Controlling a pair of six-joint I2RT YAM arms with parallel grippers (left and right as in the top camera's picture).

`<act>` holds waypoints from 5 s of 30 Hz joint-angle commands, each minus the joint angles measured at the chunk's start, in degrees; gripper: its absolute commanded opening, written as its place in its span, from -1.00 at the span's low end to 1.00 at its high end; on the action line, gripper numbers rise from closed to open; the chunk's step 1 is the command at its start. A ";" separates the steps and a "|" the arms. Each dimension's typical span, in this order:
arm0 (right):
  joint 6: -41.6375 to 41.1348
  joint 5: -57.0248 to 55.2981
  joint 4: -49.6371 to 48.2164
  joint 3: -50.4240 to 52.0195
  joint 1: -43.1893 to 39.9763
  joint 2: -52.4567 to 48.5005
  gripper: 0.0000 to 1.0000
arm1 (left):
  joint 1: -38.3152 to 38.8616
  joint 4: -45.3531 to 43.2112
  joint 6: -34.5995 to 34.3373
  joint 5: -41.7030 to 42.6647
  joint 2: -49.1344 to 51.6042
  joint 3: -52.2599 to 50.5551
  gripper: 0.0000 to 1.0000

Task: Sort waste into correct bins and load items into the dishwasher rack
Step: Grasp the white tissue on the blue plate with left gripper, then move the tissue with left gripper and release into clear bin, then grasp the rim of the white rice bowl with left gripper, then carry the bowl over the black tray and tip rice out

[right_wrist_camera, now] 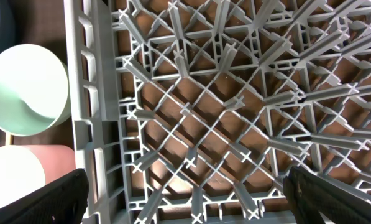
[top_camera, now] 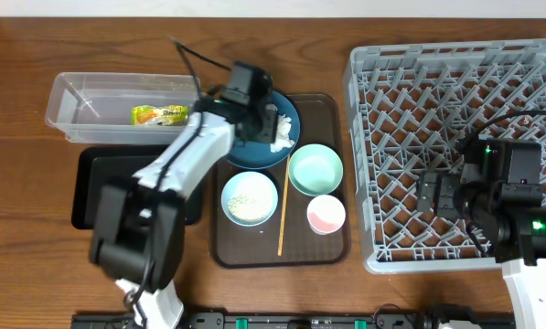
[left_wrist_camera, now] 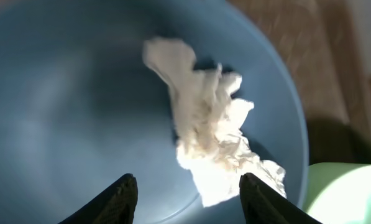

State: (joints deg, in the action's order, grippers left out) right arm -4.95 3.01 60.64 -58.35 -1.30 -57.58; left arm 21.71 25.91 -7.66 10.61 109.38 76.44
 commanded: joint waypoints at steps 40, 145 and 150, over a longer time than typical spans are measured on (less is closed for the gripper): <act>0.72 0.22 0.44 -1.11 0.57 0.31 0.99 | -24.59 5.03 -0.09 -11.74 -13.31 0.28 -0.55; 0.74 0.22 1.55 -1.11 0.57 0.31 0.99 | -49.42 22.05 17.66 69.68 -5.42 -16.39 -0.88; 0.74 0.22 1.55 -1.11 0.57 0.31 0.98 | -52.76 21.90 18.16 78.23 -2.56 -16.39 -0.88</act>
State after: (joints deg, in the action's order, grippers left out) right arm -4.95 3.01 62.11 -58.39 -1.30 -57.58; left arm -29.67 47.64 8.03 78.08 106.48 59.90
